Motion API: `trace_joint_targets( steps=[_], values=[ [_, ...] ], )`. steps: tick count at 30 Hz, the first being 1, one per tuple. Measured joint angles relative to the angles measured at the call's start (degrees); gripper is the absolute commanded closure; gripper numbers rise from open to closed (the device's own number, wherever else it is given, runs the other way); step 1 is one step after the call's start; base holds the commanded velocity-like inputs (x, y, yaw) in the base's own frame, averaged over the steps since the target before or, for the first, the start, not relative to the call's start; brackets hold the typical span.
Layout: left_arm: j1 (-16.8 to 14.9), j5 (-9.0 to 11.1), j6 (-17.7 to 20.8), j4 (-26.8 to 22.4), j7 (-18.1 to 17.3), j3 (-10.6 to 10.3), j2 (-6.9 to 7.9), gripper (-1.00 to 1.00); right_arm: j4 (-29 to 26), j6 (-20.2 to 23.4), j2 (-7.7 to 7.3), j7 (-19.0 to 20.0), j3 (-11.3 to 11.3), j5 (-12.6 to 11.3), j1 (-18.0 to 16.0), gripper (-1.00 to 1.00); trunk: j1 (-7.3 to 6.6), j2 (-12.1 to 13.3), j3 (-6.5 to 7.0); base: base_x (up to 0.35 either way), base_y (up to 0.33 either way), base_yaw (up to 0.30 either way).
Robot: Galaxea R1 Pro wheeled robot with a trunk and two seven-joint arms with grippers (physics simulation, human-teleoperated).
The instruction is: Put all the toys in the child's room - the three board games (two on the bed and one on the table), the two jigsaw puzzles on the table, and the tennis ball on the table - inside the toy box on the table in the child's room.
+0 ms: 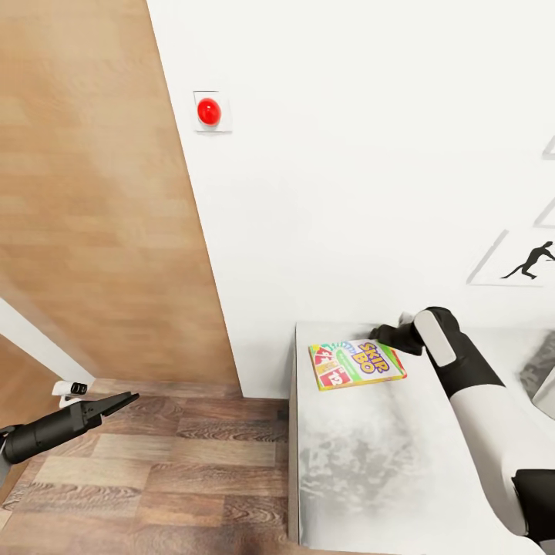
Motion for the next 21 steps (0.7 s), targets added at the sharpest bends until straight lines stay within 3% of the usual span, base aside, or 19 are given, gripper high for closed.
trace_joint_targets(
  steps=[9, 21],
  values=[
    [0.0, 0.0, 0.0, 0.0, 0.0, 0.0, 0.01, -1.0, 0.17, -0.23, -2.13, -0.23, -0.08, -0.04, -0.01, -1.0, 0.0, 0.0, 0.0, 0.0, 0.0, 0.0],
    [0.0, 0.0, 0.0, 0.0, 0.0, 0.0, -0.03, -1.0, 0.3, -0.38, -2.72, -0.24, -0.09, -0.08, -0.02, -1.0, 0.0, 0.0, 0.0, 0.0, 0.0, 0.0]
  ],
)
